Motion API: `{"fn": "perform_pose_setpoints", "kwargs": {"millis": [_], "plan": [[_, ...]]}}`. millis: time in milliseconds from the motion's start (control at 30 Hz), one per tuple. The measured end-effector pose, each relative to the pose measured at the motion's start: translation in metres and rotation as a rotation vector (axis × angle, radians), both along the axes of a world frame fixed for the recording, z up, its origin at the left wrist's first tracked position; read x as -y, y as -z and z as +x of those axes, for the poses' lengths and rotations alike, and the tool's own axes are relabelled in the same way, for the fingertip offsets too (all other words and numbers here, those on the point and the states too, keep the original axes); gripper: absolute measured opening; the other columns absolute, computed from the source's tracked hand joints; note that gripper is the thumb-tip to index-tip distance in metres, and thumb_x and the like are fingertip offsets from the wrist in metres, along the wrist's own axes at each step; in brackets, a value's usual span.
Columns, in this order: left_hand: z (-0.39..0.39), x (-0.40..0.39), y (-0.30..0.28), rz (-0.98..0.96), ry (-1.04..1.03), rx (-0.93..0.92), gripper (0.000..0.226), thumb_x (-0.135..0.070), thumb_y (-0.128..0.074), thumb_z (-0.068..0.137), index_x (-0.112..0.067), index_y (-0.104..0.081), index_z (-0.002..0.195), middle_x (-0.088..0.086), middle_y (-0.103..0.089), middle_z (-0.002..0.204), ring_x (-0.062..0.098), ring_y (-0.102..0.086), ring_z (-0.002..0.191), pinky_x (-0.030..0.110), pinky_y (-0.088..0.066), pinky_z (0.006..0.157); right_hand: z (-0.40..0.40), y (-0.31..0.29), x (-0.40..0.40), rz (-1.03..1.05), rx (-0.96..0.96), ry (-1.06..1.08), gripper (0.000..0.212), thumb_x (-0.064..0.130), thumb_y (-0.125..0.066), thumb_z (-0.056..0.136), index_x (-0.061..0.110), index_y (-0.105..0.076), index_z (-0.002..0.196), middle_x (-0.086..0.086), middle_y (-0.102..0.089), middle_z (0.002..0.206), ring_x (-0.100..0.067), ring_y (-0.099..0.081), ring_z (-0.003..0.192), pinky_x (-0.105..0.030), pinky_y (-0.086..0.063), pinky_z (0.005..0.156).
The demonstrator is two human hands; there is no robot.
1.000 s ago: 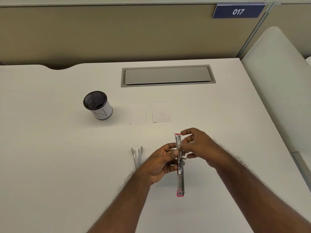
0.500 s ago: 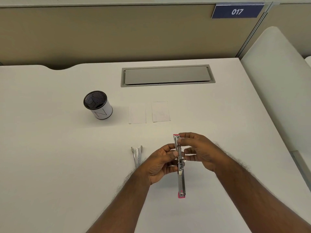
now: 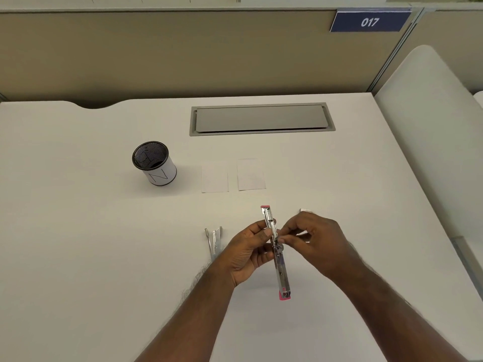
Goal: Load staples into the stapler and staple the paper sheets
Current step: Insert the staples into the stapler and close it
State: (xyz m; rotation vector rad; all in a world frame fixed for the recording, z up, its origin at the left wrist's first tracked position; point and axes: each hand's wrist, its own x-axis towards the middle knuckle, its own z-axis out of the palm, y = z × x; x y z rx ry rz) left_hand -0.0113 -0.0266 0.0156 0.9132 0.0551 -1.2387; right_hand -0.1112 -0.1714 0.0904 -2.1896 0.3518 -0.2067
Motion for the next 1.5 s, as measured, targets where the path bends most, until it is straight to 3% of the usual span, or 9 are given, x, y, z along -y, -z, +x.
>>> {"fn": "perform_pose_setpoints", "kwargs": {"millis": [200,600,767,900,1067,1200,1300,1400,1500], "plan": [[-0.001,0.001,-0.003,-0.001,-0.004,0.016,0.039,-0.017,-0.067,0.083,-0.010,-0.060,0.121,0.007,-0.072,0.089,0.021,-0.070,0.075,0.026,-0.058,0.061,0.002,0.005,-0.005,-0.165,-0.010,0.085,0.009,0.022,-0.076,0.082,0.029,-0.070,0.080,0.024,-0.060,0.074,-0.002,-0.063,0.076,-0.021,-0.054,0.066],[-0.004,0.006,-0.006,-0.012,0.054,0.055,0.034,-0.018,-0.067,0.083,-0.011,-0.063,0.116,0.002,-0.072,0.086,0.017,-0.070,0.073,0.024,-0.058,0.060,0.026,-0.002,0.000,-0.196,-0.280,0.049,0.012,0.019,-0.063,0.090,0.020,-0.075,0.091,0.006,-0.064,0.095,-0.013,-0.061,0.087,-0.033,-0.051,0.082],[-0.002,0.006,-0.006,-0.033,0.023,0.028,0.031,-0.016,-0.067,0.083,-0.012,-0.065,0.114,0.006,-0.070,0.086,0.016,-0.070,0.071,0.024,-0.059,0.060,0.023,0.000,-0.001,-0.288,-0.289,-0.035,0.024,0.023,-0.058,0.094,0.025,-0.073,0.113,0.009,-0.065,0.113,-0.006,-0.058,0.100,-0.016,-0.041,0.084],[0.004,0.006,-0.005,-0.038,0.003,0.008,0.033,-0.018,-0.069,0.084,-0.014,-0.067,0.116,0.006,-0.070,0.091,0.017,-0.068,0.074,0.025,-0.060,0.065,0.016,0.003,-0.004,-0.139,-0.158,-0.012,0.029,0.020,-0.059,0.094,0.028,-0.069,0.120,0.013,-0.065,0.117,-0.002,-0.061,0.102,-0.023,-0.052,0.088],[0.007,0.004,-0.004,-0.035,-0.032,0.004,0.040,-0.019,-0.071,0.081,-0.013,-0.064,0.120,0.006,-0.073,0.097,0.016,-0.069,0.076,0.026,-0.060,0.066,0.003,0.005,-0.007,0.093,-0.261,0.150,0.028,0.038,-0.070,0.085,0.040,-0.063,0.112,0.023,-0.065,0.106,0.005,-0.065,0.080,-0.014,-0.049,0.067],[0.011,0.003,-0.002,-0.013,-0.097,0.003,0.034,-0.016,-0.071,0.079,-0.013,-0.065,0.113,0.006,-0.074,0.105,0.015,-0.070,0.075,0.026,-0.058,0.060,-0.013,0.010,-0.017,0.419,-0.523,0.097,0.051,0.029,-0.081,0.075,0.033,-0.050,0.115,0.007,-0.064,0.106,-0.013,-0.072,0.075,-0.034,-0.059,0.066],[0.014,0.003,0.001,0.008,-0.115,0.022,0.028,-0.016,-0.072,0.077,-0.014,-0.068,0.104,0.008,-0.074,0.102,0.022,-0.072,0.081,0.032,-0.060,0.065,-0.021,0.015,-0.022,0.419,-0.539,0.138,0.041,0.018,-0.074,0.081,0.029,-0.053,0.114,0.000,-0.067,0.098,-0.019,-0.071,0.075,-0.049,-0.059,0.077],[0.014,0.002,0.005,0.002,-0.166,-0.003,0.021,-0.009,-0.068,0.081,-0.009,-0.067,0.102,0.010,-0.074,0.095,0.027,-0.073,0.087,0.033,-0.060,0.070,-0.024,0.018,-0.018,0.367,-0.435,0.254,0.026,0.015,-0.071,0.083,0.027,-0.064,0.105,0.007,-0.070,0.093,-0.017,-0.071,0.068,-0.044,-0.059,0.076],[0.014,-0.001,0.006,-0.020,-0.192,-0.010,0.023,-0.004,-0.065,0.082,-0.005,-0.064,0.105,0.010,-0.073,0.091,0.028,-0.073,0.087,0.034,-0.060,0.074,-0.025,0.019,-0.012,0.484,-0.295,0.392,0.020,0.013,-0.075,0.081,0.022,-0.071,0.099,0.005,-0.073,0.085,-0.015,-0.073,0.067,-0.033,-0.058,0.071]]}}
